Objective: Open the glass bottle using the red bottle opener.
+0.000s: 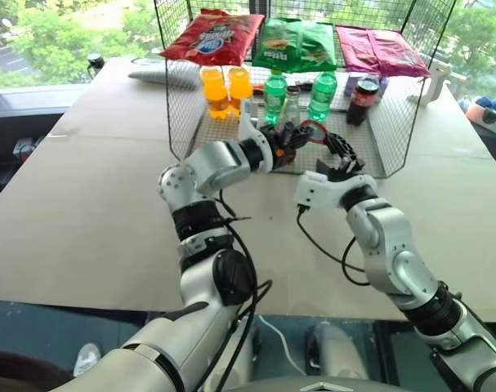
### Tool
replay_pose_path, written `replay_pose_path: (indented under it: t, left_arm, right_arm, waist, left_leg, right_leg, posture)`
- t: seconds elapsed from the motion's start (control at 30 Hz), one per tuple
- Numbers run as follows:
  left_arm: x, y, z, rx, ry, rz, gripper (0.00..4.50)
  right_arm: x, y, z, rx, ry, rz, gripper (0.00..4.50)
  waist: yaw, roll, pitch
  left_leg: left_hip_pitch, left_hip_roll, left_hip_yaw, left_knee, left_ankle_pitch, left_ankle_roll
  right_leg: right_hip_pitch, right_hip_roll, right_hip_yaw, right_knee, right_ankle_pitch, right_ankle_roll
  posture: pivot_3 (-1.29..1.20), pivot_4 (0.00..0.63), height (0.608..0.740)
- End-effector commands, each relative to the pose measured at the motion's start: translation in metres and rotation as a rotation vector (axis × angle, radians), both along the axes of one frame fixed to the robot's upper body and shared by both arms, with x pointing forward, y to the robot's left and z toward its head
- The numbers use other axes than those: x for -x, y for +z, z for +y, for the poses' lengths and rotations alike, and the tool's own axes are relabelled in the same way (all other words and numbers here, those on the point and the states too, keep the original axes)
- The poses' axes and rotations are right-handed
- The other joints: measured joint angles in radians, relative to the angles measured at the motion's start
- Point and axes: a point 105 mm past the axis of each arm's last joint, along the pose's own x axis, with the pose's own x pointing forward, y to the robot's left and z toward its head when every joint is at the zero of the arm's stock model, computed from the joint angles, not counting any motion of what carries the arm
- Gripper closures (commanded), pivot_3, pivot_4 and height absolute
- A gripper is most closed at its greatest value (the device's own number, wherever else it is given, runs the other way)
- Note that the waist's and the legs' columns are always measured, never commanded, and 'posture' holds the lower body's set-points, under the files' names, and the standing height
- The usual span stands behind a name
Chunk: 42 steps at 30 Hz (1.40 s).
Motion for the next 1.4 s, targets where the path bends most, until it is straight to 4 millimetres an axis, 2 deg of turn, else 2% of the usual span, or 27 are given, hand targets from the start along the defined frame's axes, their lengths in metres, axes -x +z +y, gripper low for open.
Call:
replay_pose_path:
  t: [0.03, 0.23, 0.3, 0.47, 0.5, 0.77, 0.87, 0.9, 0.93, 1.0, 1.07, 1.13, 1.2, 1.23, 1.3, 1.33, 1.4]
  left_arm:
    - [0.004, 0.002, -0.011, 0.027, -0.031, -0.002, 4.50]
    - [0.003, 0.000, -0.009, 0.026, -0.022, 0.009, 4.50]
    - [0.003, 0.000, -0.009, 0.026, -0.022, 0.009, 4.50]
    - [0.003, 0.001, -0.008, 0.028, -0.017, 0.012, 4.50]
    - [0.003, 0.001, -0.008, 0.029, -0.015, 0.013, 4.50]
    - [0.002, 0.003, -0.002, 0.029, -0.001, -0.007, 4.50]
    - [-0.001, 0.007, 0.006, 0.041, 0.030, -0.023, 3.61]
    - [-0.001, 0.008, 0.008, 0.037, 0.037, -0.036, 3.10]
    - [-0.004, 0.011, 0.018, 0.019, 0.067, -0.075, 2.78]
    - [-0.006, 0.019, 0.041, -0.096, 0.131, -0.243, 1.83]
    - [-0.008, 0.022, 0.054, -0.194, 0.156, -0.368, 1.83]
    - [-0.018, 0.015, 0.067, -0.445, 0.225, -0.606, 1.83]
    - [-0.029, 0.000, 0.076, -0.687, 0.261, -0.824, 1.83]
    - [-0.032, -0.007, 0.077, -0.758, 0.249, -0.914, 1.83]
    - [-0.039, -0.012, 0.075, -0.775, 0.250, -0.998, 1.83]
    - [-0.042, -0.015, 0.073, -0.775, 0.242, -1.022, 1.28]
    - [-0.049, -0.016, 0.071, -0.789, 0.256, -1.055, 0.51]
  right_arm:
    - [0.001, 0.015, -0.006, -0.011, -0.022, -0.060, 1.23]
    - [-0.001, 0.016, -0.012, -0.010, -0.050, -0.064, 1.23]
    - [-0.001, 0.016, -0.012, -0.011, -0.050, -0.062, 1.78]
    - [-0.001, 0.014, -0.011, -0.012, -0.050, -0.054, 3.85]
    - [-0.001, 0.014, -0.011, -0.011, -0.050, -0.054, 4.43]
    - [-0.004, 0.018, -0.015, -0.010, -0.062, -0.067, 4.43]
    - [-0.005, 0.019, -0.017, -0.013, -0.064, -0.072, 4.50]
    - [-0.005, 0.019, -0.018, -0.016, -0.063, -0.074, 4.50]
    - [-0.005, 0.020, -0.019, -0.037, -0.062, -0.073, 4.50]
    - [-0.004, 0.022, -0.025, -0.133, -0.064, -0.052, 4.50]
    - [-0.001, 0.025, -0.028, -0.230, -0.053, -0.034, 4.50]
    - [0.003, 0.029, -0.032, -0.345, -0.040, -0.016, 4.50]
    - [0.007, 0.032, -0.037, -0.390, -0.035, -0.015, 4.50]
    - [0.008, 0.032, -0.039, -0.397, -0.037, -0.013, 4.50]
    - [0.012, 0.031, -0.044, -0.407, -0.043, -0.009, 4.50]
    - [0.013, 0.031, -0.046, -0.408, -0.047, -0.007, 4.50]
    - [0.015, 0.030, -0.048, -0.408, -0.054, -0.008, 4.50]
  waist:
    - [0.000, 0.000, 0.000]
    - [0.001, 0.000, 0.000]
    - [0.001, 0.000, 0.000]
    - [0.000, 0.000, 0.000]
    - [0.000, 0.000, 0.000]
    - [0.001, 0.000, 0.000]
    - [0.000, 0.000, 0.000]
    - [0.000, 0.000, 0.000]
    - [-0.001, 0.000, 0.000]
    - [-0.007, 0.001, 0.000]
    - [-0.009, 0.001, 0.000]
    - [-0.012, 0.001, 0.001]
    - [-0.009, 0.002, 0.001]
    - [-0.006, 0.002, 0.000]
    - [0.004, 0.002, 0.000]
    - [0.004, 0.002, 0.000]
    - [0.001, 0.002, 0.000]
  left_leg:
    - [0.000, 0.000, 0.000, 0.000, 0.000, 0.000]
    - [0.000, 0.000, 0.000, 0.000, 0.000, 0.000]
    - [0.000, 0.000, 0.000, 0.000, 0.000, 0.000]
    - [0.000, 0.000, 0.000, -0.001, 0.000, 0.000]
    - [0.000, 0.000, 0.000, -0.001, 0.000, 0.000]
    - [0.000, 0.000, 0.000, -0.001, 0.000, 0.000]
    - [0.000, 0.000, 0.000, -0.001, 0.000, 0.000]
    - [0.000, 0.000, 0.000, -0.002, 0.000, 0.000]
    - [0.000, 0.000, 0.000, -0.002, 0.000, 0.000]
    - [0.000, 0.000, 0.000, -0.002, 0.000, 0.000]
    - [0.002, 0.000, 0.001, -0.005, -0.001, -0.006]
    - [0.002, 0.000, 0.001, -0.008, 0.000, -0.008]
    - [0.003, 0.000, 0.002, -0.012, 0.000, -0.010]
    - [0.003, 0.000, 0.003, -0.013, 0.001, -0.011]
    - [0.003, 0.000, 0.004, -0.015, 0.001, -0.011]
    - [0.001, 0.001, 0.004, -0.016, 0.001, -0.011]
    - [-0.002, 0.002, 0.002, -0.016, 0.000, -0.011]
  right_leg:
    - [0.000, 0.000, 0.000, 0.000, 0.000, 0.000]
    - [0.000, 0.000, 0.000, 0.000, 0.000, 0.000]
    - [0.000, 0.000, 0.000, 0.000, 0.000, 0.000]
    - [0.000, 0.000, 0.000, -0.001, 0.000, 0.000]
    - [0.000, 0.000, 0.000, -0.001, 0.000, 0.000]
    - [0.000, 0.000, 0.000, -0.001, 0.000, 0.000]
    - [0.000, 0.000, 0.000, -0.001, 0.000, 0.000]
    - [0.000, 0.000, 0.000, -0.001, 0.000, 0.000]
    - [0.000, 0.000, 0.000, -0.001, 0.000, 0.000]
    - [0.000, 0.000, 0.000, -0.001, 0.000, 0.000]
    - [0.000, 0.001, 0.000, -0.002, 0.000, -0.001]
    - [-0.001, 0.001, 0.000, -0.003, 0.000, -0.001]
    - [-0.001, 0.001, 0.000, -0.005, 0.000, -0.001]
    - [0.000, 0.001, -0.001, -0.006, -0.001, -0.002]
    - [0.000, 0.001, -0.002, -0.010, -0.002, -0.005]
    - [0.000, 0.001, -0.003, -0.012, -0.002, -0.006]
    - [-0.003, 0.000, -0.002, -0.013, -0.002, -0.006]
  posture:
    - [0.00, 0.150, 0.740]
    - [0.00, 0.150, 0.740]
    - [0.00, 0.150, 0.740]
    - [0.00, 0.150, 0.740]
    - [0.00, 0.150, 0.740]
    - [0.00, 0.150, 0.740]
    - [0.00, 0.150, 0.740]
    - [0.00, 0.150, 0.740]
    - [0.00, 0.150, 0.740]
    - [0.00, 0.150, 0.740]
    - [0.00, 0.150, 0.740]
    - [0.00, 0.150, 0.740]
    - [0.00, 0.150, 0.740]
    - [0.00, 0.150, 0.740]
    - [0.00, 0.150, 0.740]
    - [0.00, 0.150, 0.740]
    - [0.00, 0.150, 0.740]
